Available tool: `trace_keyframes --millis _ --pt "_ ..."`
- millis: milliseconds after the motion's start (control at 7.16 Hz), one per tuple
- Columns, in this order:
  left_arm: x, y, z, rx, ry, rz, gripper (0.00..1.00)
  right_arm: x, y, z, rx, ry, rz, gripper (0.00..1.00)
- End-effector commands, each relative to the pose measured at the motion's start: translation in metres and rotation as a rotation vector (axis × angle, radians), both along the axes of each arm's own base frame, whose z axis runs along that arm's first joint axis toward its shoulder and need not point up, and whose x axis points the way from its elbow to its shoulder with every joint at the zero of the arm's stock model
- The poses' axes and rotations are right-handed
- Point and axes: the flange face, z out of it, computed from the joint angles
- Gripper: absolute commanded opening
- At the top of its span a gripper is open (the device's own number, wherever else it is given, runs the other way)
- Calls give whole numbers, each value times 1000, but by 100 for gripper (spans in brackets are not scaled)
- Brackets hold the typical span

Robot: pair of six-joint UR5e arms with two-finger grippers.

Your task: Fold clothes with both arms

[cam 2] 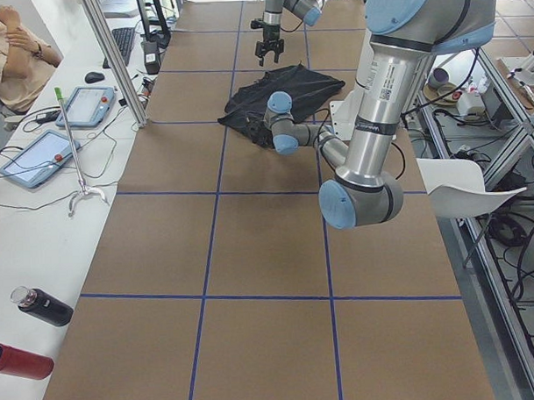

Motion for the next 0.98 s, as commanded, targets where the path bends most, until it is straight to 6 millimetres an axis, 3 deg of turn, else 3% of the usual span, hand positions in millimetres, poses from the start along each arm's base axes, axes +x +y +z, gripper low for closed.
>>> trace_keyframes --millis 0,140,279,419,558,838 --pt "-37 -91 -18 175 -49 -65 0 3 -2 0 1 -1 7 100" --pt "-49 -148 -20 206 -87 -112 0 5 -3 -1 2 -2 10 100" --pt "-50 -190 -23 251 -97 -137 0 7 -4 -1 2 -2 14 100" --pt "-43 -226 -14 303 -84 -153 0 11 -9 0 0 0 25 100" --pt "-23 -263 -25 343 -68 -166 0 21 -18 -2 9 -2 57 100" --pt "-21 -311 -43 421 -138 -157 0 24 -23 -1 19 7 82 100"
